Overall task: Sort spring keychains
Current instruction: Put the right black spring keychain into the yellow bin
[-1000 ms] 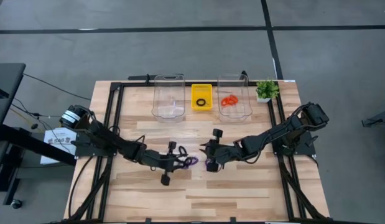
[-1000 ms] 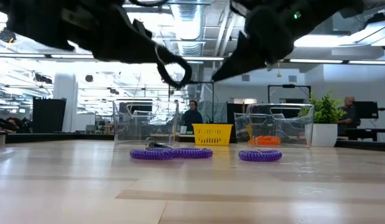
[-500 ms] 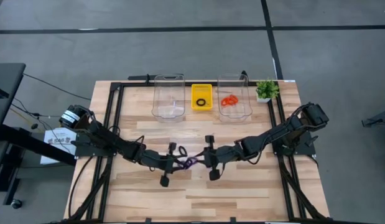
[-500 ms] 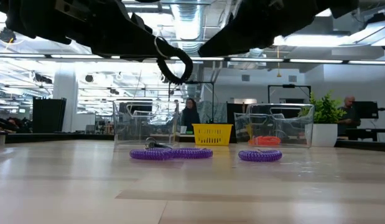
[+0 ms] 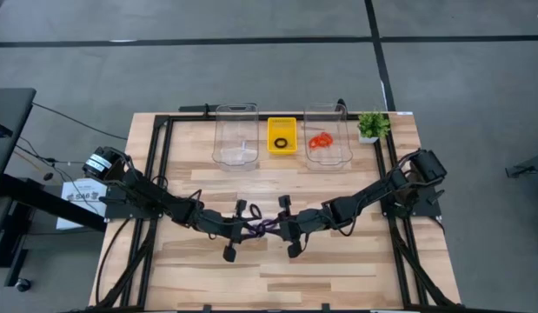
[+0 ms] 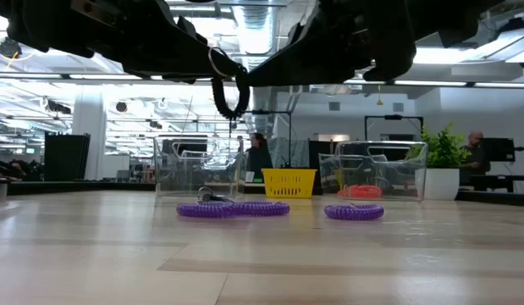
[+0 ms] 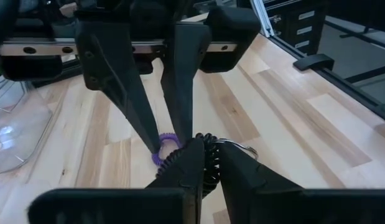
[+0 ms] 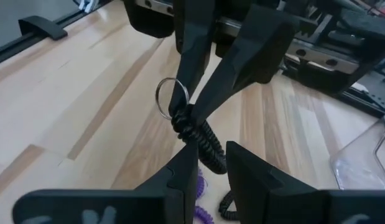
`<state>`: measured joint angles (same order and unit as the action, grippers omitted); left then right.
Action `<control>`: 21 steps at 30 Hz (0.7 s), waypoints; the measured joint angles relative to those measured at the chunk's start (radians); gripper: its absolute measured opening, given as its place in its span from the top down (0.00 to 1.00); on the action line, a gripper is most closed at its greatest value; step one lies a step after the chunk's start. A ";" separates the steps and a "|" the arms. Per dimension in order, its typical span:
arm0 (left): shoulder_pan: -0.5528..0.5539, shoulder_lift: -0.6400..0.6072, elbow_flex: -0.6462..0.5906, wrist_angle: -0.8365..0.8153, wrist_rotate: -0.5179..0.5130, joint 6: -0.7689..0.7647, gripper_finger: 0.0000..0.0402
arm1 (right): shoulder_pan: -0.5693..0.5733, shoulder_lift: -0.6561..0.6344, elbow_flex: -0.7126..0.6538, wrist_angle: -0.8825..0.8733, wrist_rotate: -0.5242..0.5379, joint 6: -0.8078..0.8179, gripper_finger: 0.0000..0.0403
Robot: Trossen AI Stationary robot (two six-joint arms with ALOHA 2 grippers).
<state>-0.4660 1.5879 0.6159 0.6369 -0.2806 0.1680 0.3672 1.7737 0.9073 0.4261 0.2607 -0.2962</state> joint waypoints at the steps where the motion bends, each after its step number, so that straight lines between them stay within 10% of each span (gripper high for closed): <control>1: 0.000 0.000 0.000 0.000 0.000 0.000 0.90 | 0.000 0.000 0.000 0.001 0.000 0.000 0.81; 21: 0.000 0.000 0.000 0.000 -0.004 0.000 0.90 | 0.005 0.000 0.000 0.017 -0.086 0.061 0.70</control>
<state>-0.4656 1.5883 0.6159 0.6369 -0.2844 0.1677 0.3725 1.7737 0.9073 0.4431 0.1745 -0.2356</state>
